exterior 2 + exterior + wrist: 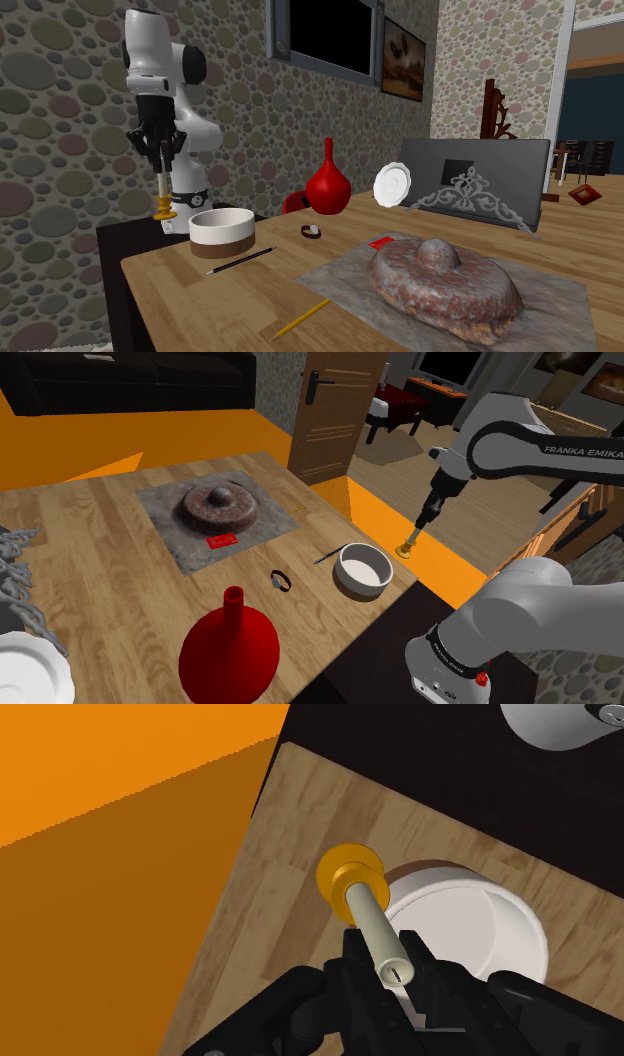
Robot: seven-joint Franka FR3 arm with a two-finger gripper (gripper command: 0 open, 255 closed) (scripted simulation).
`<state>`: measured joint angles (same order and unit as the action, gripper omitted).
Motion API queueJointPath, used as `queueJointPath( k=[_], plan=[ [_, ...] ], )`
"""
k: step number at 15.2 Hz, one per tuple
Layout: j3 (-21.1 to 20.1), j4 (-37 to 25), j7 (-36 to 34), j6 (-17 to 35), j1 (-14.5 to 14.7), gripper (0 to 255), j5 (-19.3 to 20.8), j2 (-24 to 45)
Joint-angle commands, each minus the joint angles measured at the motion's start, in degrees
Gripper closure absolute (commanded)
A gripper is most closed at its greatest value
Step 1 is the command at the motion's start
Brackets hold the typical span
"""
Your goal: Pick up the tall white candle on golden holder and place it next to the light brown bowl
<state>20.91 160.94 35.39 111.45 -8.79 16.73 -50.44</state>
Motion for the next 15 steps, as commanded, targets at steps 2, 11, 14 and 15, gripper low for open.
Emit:
queueJointPath(
  k=[2,11,14,15],
  plan=[
    [0.7,2.0,-0.1,2.8,-0.2,255,0.7,0.9],
    [3.0,6.9,-0.3,11.9,-0.9,255,2.9,5.1],
    [3.8,8.3,-0.4,15.3,-1.0,255,3.7,7.2],
    [4.1,8.7,-0.4,16.5,-1.1,255,4.0,7.9]
  ],
)
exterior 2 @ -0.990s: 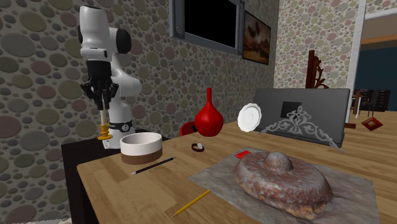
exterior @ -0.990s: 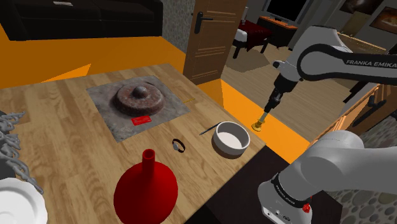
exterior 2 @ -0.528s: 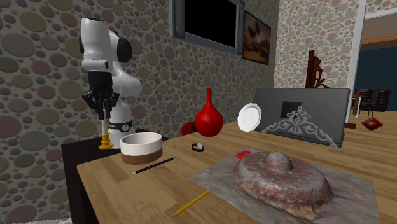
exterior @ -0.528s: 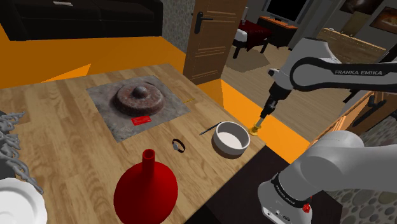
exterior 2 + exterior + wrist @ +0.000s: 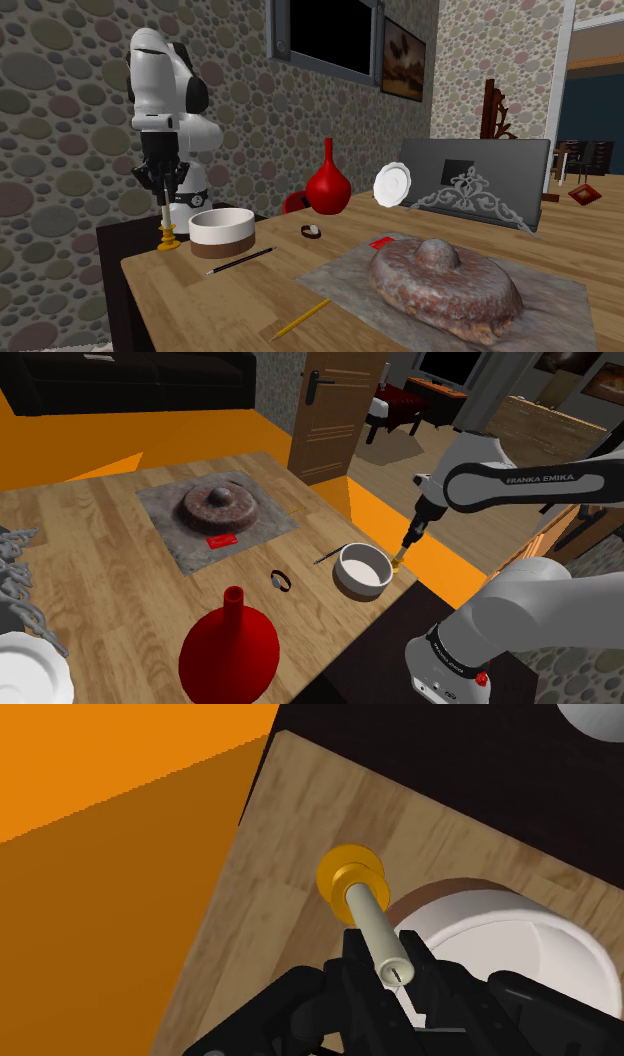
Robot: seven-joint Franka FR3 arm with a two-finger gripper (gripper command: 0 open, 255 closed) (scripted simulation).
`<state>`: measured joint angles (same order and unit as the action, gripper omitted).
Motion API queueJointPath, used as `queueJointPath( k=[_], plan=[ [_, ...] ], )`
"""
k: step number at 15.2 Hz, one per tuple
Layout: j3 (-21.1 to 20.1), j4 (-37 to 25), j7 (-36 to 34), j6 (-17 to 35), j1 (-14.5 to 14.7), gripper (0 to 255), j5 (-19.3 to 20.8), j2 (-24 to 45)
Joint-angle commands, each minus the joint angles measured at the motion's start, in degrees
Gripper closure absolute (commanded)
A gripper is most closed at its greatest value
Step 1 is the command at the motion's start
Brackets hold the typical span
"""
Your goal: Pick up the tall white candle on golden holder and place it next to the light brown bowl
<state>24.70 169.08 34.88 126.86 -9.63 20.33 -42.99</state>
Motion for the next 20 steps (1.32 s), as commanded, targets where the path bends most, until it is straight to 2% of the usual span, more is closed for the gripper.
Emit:
queueJointPath(
  k=[1,8,9,14,18,20],
  plan=[
    [0.6,0.9,0.1,2.1,-0.2,255,0.6,1.1],
    [0.6,0.9,0.1,2.0,-0.2,255,0.6,1.1],
    [0.6,0.9,0.1,2.0,-0.2,0,0.6,1.1],
    [0.6,0.9,0.1,2.0,-0.2,0,0.6,1.1],
    [-2.0,-3.7,0.3,-8.3,0.3,0,-1.8,-4.8],
    [-2.0,-3.7,0.3,-8.3,0.3,0,-1.8,-4.8]
  ],
)
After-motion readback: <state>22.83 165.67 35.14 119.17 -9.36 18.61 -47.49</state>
